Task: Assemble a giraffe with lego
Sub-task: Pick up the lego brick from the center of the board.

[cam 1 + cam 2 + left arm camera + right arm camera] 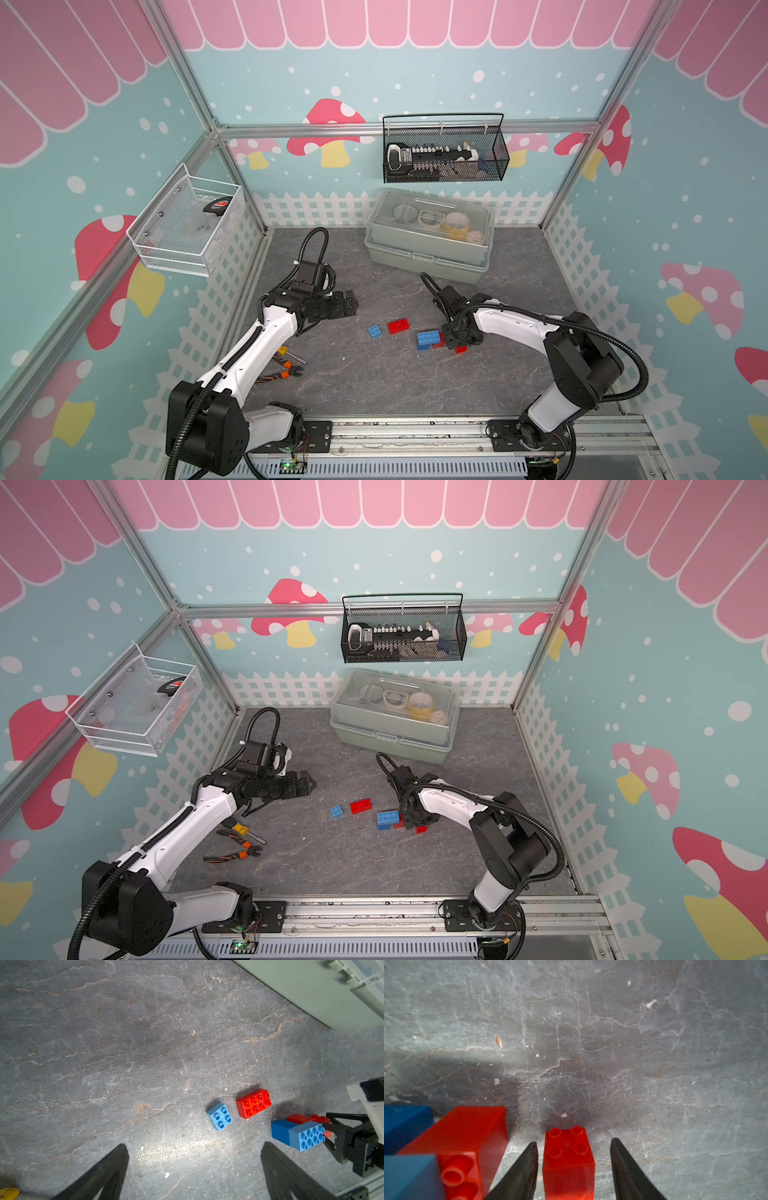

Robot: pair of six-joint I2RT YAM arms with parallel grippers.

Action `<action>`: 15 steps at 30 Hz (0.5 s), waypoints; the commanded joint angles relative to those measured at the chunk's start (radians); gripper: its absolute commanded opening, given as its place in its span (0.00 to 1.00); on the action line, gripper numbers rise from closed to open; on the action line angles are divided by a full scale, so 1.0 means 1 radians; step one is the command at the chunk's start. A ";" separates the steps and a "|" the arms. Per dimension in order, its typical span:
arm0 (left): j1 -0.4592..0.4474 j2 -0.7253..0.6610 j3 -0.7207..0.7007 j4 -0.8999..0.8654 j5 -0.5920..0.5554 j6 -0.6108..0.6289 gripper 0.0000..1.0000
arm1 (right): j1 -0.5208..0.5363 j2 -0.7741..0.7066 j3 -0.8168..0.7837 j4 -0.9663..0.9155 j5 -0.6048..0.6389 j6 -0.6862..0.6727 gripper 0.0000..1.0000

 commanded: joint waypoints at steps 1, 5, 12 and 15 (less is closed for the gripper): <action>-0.004 -0.010 0.024 -0.014 -0.001 0.015 0.99 | -0.009 0.027 0.006 0.012 -0.016 -0.021 0.54; -0.003 -0.012 0.022 -0.013 -0.005 0.017 0.99 | -0.015 0.055 0.016 0.016 -0.026 -0.026 0.48; -0.003 -0.009 0.024 -0.013 -0.003 0.016 0.99 | -0.017 0.014 0.013 0.007 -0.010 -0.010 0.29; -0.004 -0.007 0.024 -0.014 -0.005 0.016 0.99 | -0.017 -0.028 0.011 -0.002 0.007 0.002 0.26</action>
